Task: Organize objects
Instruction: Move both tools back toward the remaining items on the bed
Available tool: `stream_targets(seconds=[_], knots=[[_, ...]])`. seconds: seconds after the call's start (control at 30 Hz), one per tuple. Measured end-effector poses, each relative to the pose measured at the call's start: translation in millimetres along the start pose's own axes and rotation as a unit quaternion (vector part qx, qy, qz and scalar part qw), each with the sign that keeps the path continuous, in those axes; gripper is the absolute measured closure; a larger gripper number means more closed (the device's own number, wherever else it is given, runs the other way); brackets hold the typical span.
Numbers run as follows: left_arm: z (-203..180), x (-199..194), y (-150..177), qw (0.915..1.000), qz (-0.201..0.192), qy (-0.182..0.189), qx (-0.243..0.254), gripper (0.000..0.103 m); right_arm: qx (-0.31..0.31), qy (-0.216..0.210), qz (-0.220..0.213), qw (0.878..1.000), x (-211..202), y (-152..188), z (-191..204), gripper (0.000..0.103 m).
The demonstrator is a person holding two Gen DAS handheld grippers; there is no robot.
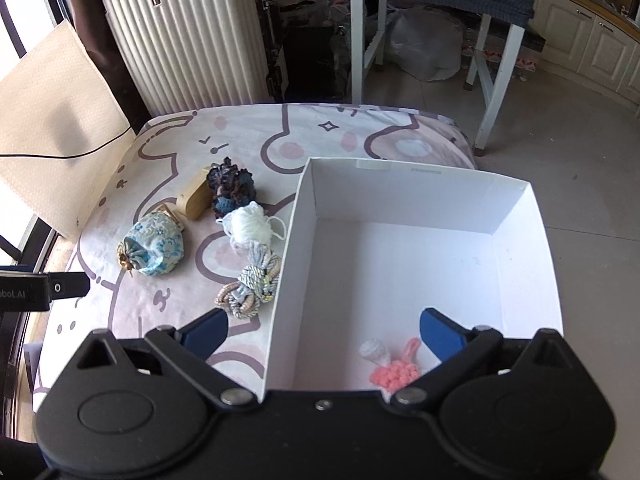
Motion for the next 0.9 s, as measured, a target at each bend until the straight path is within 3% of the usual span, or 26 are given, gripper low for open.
stream_targets(seconds=[0.4,0.9], knots=[[38,1,-14,0.9994,-0.024,-0.015,-0.018,0.0,-0.005,-0.011,-0.013,1.0,10,-23,51,0.0],[43,41,-51,0.999,-0.044,-0.01,0.008,0.0,0.071,-0.015,-0.009,0.997,42,-46,82,0.001]])
Point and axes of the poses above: each gripper's, at about its wrist camera, not at the fingertips, and x roughly the way its jaws point, z to its left, y to its underside, the point moved 3 cm from there along x, roughly the way its jaws point, and after that the axes turned 10 degrees about y, right-handed, at the moved point
